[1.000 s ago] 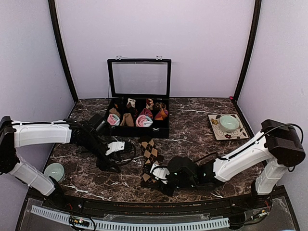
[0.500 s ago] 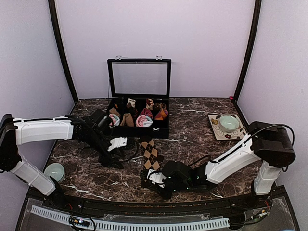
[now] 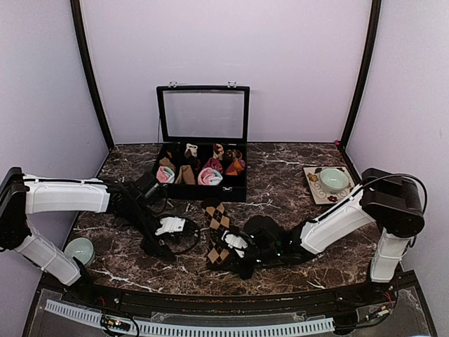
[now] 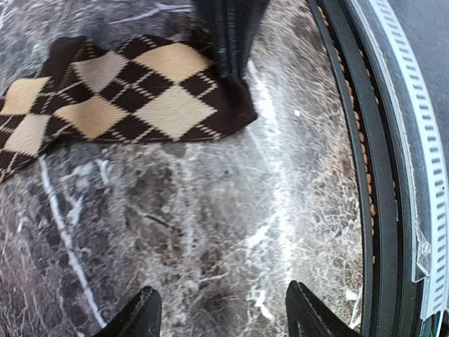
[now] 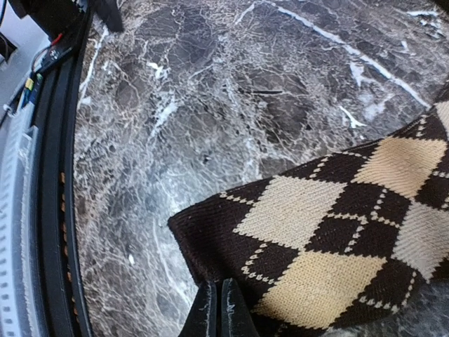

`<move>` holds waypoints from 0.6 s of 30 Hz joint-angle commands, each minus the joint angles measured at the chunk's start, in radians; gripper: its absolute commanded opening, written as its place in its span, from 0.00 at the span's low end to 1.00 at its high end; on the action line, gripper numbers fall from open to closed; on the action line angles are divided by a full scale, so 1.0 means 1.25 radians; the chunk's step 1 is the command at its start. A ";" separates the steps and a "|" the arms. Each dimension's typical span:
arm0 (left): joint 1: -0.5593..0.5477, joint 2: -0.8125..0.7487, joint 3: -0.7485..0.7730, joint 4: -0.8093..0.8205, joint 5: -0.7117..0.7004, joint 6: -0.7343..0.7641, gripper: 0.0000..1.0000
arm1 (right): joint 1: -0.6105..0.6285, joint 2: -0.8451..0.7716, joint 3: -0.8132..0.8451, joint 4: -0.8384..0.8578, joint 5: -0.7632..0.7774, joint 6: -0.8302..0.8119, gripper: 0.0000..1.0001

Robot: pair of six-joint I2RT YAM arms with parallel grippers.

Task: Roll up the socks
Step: Roll the sock at the center of the board.

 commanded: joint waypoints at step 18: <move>-0.195 0.163 0.136 0.092 -0.098 0.007 0.51 | -0.116 0.122 0.058 0.144 -0.353 0.570 0.00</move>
